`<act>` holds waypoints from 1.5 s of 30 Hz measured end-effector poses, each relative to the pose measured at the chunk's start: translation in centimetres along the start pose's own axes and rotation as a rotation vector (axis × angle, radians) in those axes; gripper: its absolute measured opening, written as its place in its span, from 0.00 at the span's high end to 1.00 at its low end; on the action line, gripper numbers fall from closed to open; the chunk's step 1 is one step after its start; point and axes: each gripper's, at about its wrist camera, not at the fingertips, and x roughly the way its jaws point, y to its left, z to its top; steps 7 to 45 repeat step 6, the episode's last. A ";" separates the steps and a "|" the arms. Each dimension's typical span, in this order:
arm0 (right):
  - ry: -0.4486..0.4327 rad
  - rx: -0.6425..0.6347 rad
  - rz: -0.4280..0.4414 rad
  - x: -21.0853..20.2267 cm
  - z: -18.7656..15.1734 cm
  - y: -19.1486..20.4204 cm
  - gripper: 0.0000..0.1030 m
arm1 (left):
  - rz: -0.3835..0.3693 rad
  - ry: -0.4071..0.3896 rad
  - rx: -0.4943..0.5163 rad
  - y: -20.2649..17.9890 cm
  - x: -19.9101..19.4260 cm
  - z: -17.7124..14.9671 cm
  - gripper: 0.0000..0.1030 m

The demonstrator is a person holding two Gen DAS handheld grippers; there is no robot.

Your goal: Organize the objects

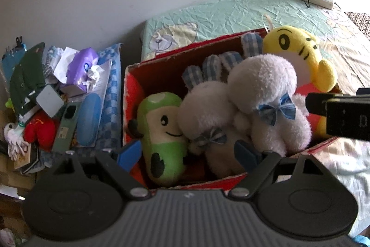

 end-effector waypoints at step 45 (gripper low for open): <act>0.000 -0.034 0.007 0.4 0.1 0.5 0.16 | 0.031 -0.027 0.003 -0.1 -0.1 0.2 0.15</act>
